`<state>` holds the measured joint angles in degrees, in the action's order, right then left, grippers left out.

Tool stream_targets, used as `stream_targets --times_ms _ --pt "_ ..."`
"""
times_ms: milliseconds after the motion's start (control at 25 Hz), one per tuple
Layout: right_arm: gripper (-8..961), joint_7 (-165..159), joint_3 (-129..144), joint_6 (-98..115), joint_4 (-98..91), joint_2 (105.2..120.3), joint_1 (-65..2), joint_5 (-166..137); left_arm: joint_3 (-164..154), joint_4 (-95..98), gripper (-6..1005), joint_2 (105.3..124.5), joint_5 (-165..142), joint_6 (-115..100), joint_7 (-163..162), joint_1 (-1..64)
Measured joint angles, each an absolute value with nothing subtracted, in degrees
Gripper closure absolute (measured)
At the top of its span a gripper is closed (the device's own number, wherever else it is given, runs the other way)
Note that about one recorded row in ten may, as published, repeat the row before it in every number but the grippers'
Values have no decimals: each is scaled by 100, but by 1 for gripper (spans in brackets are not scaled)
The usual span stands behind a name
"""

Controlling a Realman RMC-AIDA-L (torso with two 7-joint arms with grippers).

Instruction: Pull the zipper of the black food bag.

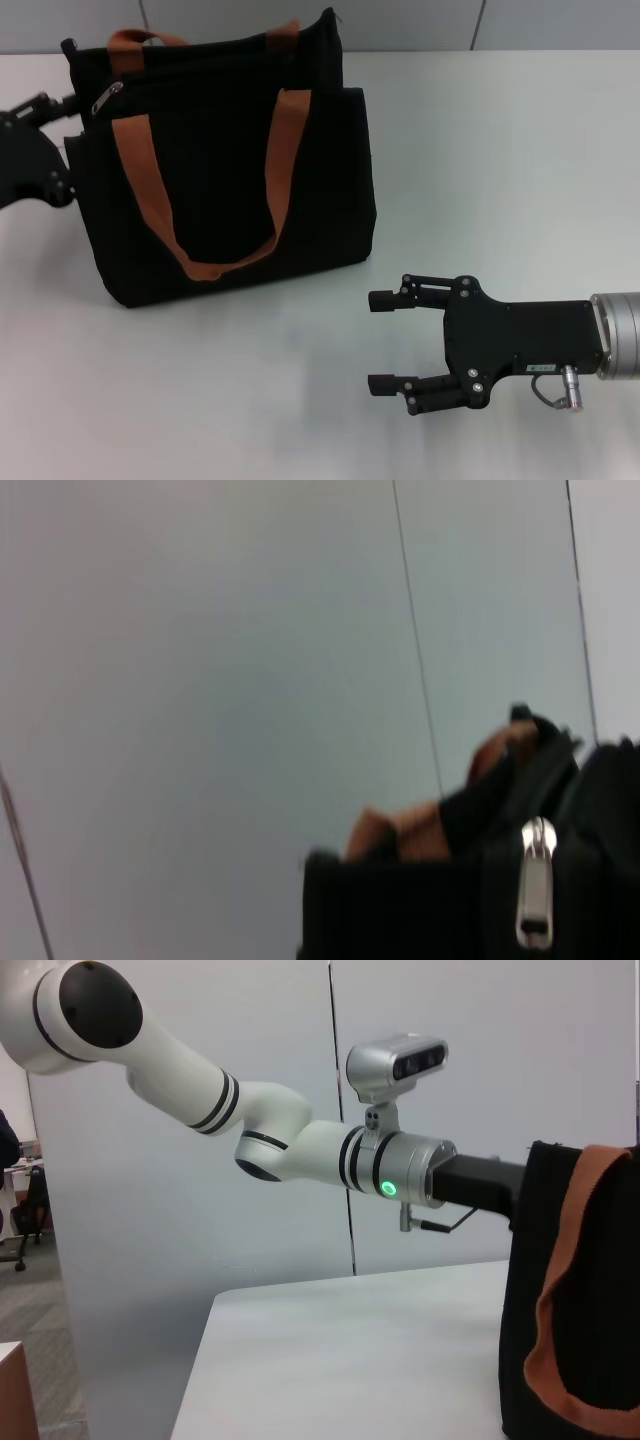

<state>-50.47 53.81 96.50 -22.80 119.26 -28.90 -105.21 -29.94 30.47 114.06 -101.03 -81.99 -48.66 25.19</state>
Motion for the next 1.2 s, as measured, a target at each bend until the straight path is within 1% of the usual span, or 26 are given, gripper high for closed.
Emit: stream_targets --times_ms 200,320,440,680,920,1000,1080,1120,1200 --pt "151 -5055 5379 9651 -2275 11927 -2891 -10519 -2991 3038 256 11442 -9826 -8217 -4477 2462" --pt "152 -5065 5378 9651 -2271 11926 -2900 -10512 -2997 3039 259 11526 -9774 -8179 -4331 2442" --pt "152 -5066 5379 9651 -2268 11926 -2908 -10508 -2999 3041 516 11555 -9777 -8155 -4267 2440" --pt "153 -5070 5378 9658 -2269 11927 -2931 -10497 -2944 3039 635 11583 -9770 -8210 -4225 2396" --pt "154 -5203 5370 10265 -2253 11930 -2918 -9728 -2736 3012 754 11604 -9588 -8518 -4097 2301" --pt "154 -5326 5371 10336 -2244 11932 -2932 -9533 -2708 2990 830 11625 -9474 -8586 -3991 2274" --pt "154 -5775 5404 10386 -2225 11940 -3035 -9225 -2706 2998 905 11679 -9413 -8625 -3920 2253" --pt "155 -6411 5417 10361 -2221 11946 -3235 -9009 -2706 3004 943 11730 -9371 -8658 -3849 2246" --pt "155 -6716 5402 10335 -2218 11948 -3351 -8954 -2706 3004 956 11752 -9345 -8675 -3800 2241"
